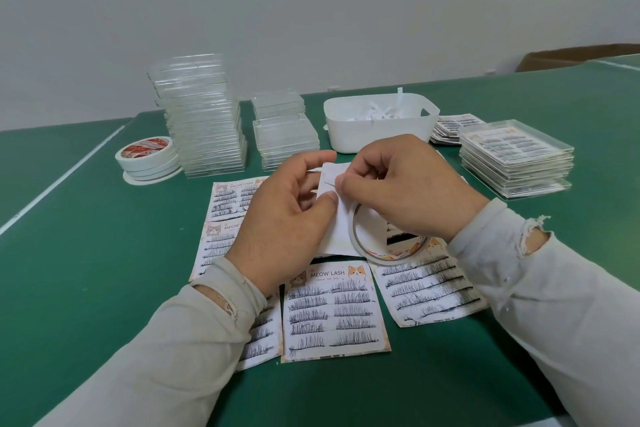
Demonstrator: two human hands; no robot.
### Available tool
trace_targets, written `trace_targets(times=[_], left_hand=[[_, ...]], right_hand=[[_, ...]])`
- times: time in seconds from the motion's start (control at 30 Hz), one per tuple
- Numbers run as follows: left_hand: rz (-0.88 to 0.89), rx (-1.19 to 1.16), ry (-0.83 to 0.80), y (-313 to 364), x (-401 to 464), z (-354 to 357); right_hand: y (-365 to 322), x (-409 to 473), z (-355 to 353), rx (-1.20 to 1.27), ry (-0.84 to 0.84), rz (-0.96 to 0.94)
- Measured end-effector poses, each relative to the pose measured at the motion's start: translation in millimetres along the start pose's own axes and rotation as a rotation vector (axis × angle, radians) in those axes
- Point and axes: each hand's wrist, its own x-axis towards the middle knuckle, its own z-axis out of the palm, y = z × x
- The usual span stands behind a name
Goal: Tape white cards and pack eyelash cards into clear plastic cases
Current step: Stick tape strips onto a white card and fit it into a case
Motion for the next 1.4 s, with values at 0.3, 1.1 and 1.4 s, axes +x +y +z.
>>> trace_targets(times=[0.3,1.1,1.4], left_hand=[[-0.003,0.035,-0.024,2,-1,1],[0.168,0.151,0.196,8,0,1],[0.174,0.104,0.341,8,6,-14]], right_hand=[[-2,0,0,-0.008,-0.002,0.039],[-10,-4,-10,0.211,-0.130,0.020],[-3,-2,-17,0.156,-0.068,0.113]])
